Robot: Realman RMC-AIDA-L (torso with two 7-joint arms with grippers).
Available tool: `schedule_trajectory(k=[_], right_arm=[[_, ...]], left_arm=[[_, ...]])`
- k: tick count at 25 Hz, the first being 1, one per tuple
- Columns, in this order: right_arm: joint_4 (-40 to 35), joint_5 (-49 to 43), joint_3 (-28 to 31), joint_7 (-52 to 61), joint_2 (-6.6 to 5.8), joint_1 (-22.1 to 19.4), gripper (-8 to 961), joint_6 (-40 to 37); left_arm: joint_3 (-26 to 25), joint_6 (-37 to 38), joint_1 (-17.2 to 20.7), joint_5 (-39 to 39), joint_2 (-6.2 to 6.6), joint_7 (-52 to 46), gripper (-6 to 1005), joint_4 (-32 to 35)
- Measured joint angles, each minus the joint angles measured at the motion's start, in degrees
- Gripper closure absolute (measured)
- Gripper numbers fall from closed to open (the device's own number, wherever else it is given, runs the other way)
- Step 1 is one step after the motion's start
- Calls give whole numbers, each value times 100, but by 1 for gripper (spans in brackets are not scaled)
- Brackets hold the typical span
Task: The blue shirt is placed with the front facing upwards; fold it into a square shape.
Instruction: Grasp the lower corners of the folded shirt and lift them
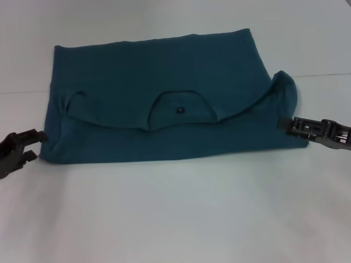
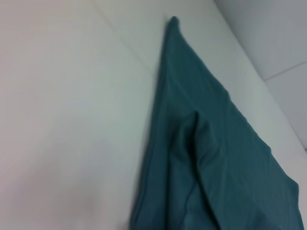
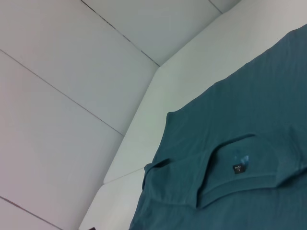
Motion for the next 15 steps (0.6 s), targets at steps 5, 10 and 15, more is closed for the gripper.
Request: schedule_trajectory(k=[5,10,15], right_arm=[[4,11,11,-3,0,4,308,-8],[7,11,45,-6,1,13,307,3],[10,9,63,-7,-2,3,308,13]], left_arm=[[-24,-126,-19,54,8,-256,373,-163],[-35,-289,-62,170,18,-455,375,-306],[-33,-448,-171,186,67,-478,380,-552]])
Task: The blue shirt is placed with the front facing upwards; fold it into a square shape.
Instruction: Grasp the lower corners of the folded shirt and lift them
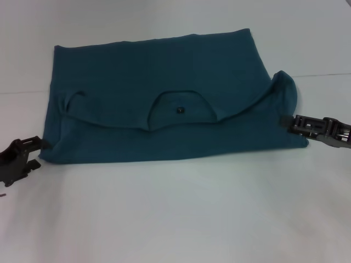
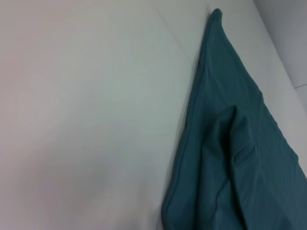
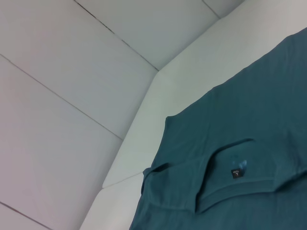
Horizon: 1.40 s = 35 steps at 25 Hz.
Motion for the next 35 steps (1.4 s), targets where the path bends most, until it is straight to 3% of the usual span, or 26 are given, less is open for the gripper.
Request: schedule_trajectory(k=[10,35], right_arm=[[10,-24,69,-3,-16,-16,309,9],[132,-19,151,-21,-41,-28,309,44]], left_arm=[[64,-340,-237,28,82,41,405,-381],[208,-591,-526,272,148,50,468,-563]])
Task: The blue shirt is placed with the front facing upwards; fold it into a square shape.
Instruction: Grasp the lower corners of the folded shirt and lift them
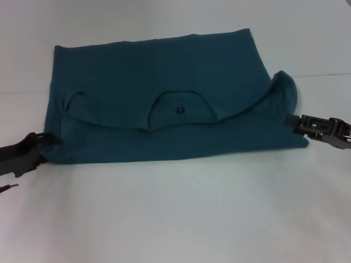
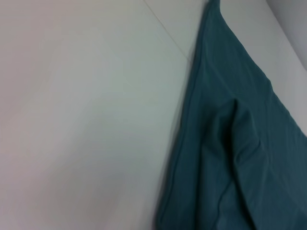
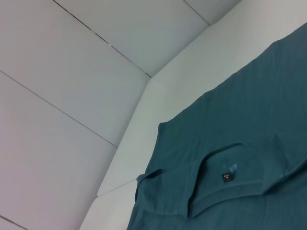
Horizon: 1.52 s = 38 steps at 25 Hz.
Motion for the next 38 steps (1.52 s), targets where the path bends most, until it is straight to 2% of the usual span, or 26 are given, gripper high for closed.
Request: schedule_trajectory(k=[5,10,16,21,27,33,36,38], right_arm=[[0,15,25,-7,-1,-25,309,0],[1,23,118,-9,0,-60,308,-11],[0,18,147,-9,-1,-73,308,-35],[0,15,147,-13,-1,-72,307,-30],[0,-16,145,-115,-13,-72,308,-40],[17,-200,107,-98,-132,-74,308,-56],[18,-456,95,-35,-227,-37,308,-68],[5,-725,93,122,-332,36,307,-75]], left_arm=[[279,42,-49,68,9,122,480,77],[304,81,-100,137,19,162,493,131],[304,129,-90,177,19,170,690,139],[296,143,-73,188,18,193,908,140],[141,490,4,136,11,474,957,320],[-489,1137,41,-16,69,1146,974,374],[-654,1254,87,-144,91,1290,974,375],[-673,1261,88,-146,103,1308,974,375]])
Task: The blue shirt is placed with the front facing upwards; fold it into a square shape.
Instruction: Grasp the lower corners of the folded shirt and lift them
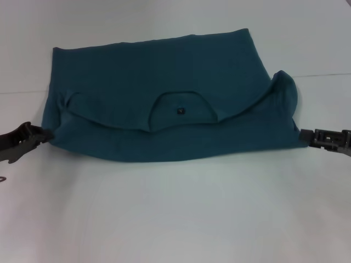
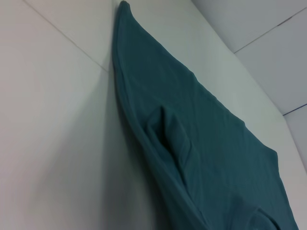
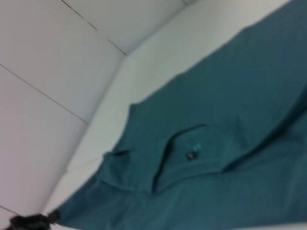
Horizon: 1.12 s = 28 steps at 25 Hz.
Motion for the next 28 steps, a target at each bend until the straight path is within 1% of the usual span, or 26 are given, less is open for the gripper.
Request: schedule_trajectory(k=[2,4,5,6,8,11,15,18,19,21,25,28], right_arm=[[-35,-352,0,289,-130,150,307,1],[-63,-654,1,595,-289,348,307,2],[-81,-872,0,837,-422,524,307,-3],[-81,-872,0,837,-422,524,307,-3],[-121,-1147,-3,1129,-560,759,308,1],[-268,-1661,-6,1603,-631,1062,308,85],[-473,-2534,-11,2141,-578,1429,308,351],[-493,-2989,-26,2241,-484,1602,309,556],[-493,-3121,-53,2224,-434,1640,309,652],[-493,-3249,-176,2173,-367,1671,309,833],[-462,-3396,-623,2096,-238,1658,309,1303],[-445,-3408,-741,2034,-147,1636,308,1543]], left_arm=[[18,-1,-25,19,6,3,974,0],[49,-18,-59,31,10,11,973,-1],[61,-30,-74,35,11,15,973,-2],[66,-43,-85,37,13,20,973,-4],[70,-59,-102,40,20,23,973,-9],[70,-54,-109,35,30,24,974,-6],[68,-44,-116,21,37,26,974,-1],[66,-52,-117,28,38,27,974,-2],[65,-51,-117,31,38,28,974,-4],[63,-50,-112,26,34,29,973,-3],[62,-52,-93,8,26,32,973,1],[62,-62,-104,24,25,33,973,-1]])
